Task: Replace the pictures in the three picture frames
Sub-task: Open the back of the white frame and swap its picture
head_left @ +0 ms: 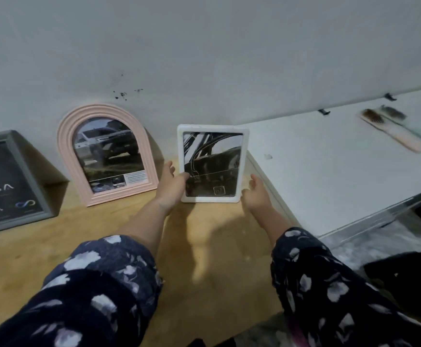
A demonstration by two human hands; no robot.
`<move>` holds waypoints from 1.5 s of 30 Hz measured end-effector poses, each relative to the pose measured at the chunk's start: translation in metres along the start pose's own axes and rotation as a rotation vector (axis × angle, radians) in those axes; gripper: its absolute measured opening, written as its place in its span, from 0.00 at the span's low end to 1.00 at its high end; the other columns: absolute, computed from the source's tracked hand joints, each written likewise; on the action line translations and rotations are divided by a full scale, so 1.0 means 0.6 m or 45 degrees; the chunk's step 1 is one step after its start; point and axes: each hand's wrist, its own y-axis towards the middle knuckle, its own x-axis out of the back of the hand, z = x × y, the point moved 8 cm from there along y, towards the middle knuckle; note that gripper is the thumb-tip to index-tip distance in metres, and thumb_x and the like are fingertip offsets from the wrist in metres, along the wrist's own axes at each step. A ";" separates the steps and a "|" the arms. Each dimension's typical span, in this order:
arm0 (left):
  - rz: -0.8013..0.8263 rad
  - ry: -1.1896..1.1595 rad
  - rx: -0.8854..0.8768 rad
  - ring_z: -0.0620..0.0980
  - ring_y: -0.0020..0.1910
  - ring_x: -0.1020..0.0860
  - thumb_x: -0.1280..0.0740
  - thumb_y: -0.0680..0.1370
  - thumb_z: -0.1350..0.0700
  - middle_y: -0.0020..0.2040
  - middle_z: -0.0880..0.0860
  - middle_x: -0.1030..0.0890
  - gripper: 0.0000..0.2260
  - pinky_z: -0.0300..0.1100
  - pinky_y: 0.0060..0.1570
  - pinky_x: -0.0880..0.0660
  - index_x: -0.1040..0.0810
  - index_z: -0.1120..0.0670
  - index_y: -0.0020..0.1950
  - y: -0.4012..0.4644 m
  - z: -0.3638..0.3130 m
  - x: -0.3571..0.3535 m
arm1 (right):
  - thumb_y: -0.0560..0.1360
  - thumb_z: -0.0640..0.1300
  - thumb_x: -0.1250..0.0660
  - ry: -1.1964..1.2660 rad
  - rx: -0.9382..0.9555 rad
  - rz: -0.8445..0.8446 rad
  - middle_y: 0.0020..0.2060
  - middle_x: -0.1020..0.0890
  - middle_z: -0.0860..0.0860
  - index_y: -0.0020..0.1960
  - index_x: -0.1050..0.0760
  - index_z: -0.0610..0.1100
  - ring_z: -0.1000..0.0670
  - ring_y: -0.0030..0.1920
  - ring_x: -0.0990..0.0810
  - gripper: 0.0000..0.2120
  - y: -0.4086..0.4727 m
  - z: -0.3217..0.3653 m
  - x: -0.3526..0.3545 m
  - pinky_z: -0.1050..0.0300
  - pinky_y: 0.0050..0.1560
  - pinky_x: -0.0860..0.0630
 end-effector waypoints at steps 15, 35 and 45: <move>-0.238 -0.214 0.050 0.48 0.62 0.31 0.43 0.81 0.43 0.61 0.46 0.28 0.26 0.51 0.68 0.38 0.44 0.50 0.77 -0.014 0.014 -0.004 | 0.80 0.40 0.44 -0.196 0.324 0.149 0.53 0.22 0.48 0.69 0.34 0.45 0.52 0.44 0.23 0.18 0.048 0.064 -0.020 0.56 0.46 0.26; -0.894 0.025 0.046 0.57 0.70 0.33 0.52 0.81 0.38 0.71 0.55 0.31 0.27 0.54 0.70 0.38 0.39 0.51 0.75 -0.258 0.050 0.353 | 0.76 0.38 0.41 -1.338 1.381 0.082 0.50 0.19 0.48 0.63 0.27 0.48 0.43 0.53 0.21 0.17 -0.302 0.276 -0.288 0.41 0.73 0.48; -0.894 -0.040 0.181 0.59 0.66 0.29 0.51 0.80 0.37 0.67 0.58 0.26 0.29 0.55 0.68 0.36 0.33 0.55 0.71 -0.317 0.163 0.382 | 0.73 0.39 0.39 -1.369 1.452 0.051 0.47 0.19 0.48 0.57 0.23 0.48 0.43 0.49 0.21 0.15 -0.392 0.192 -0.300 0.40 0.75 0.54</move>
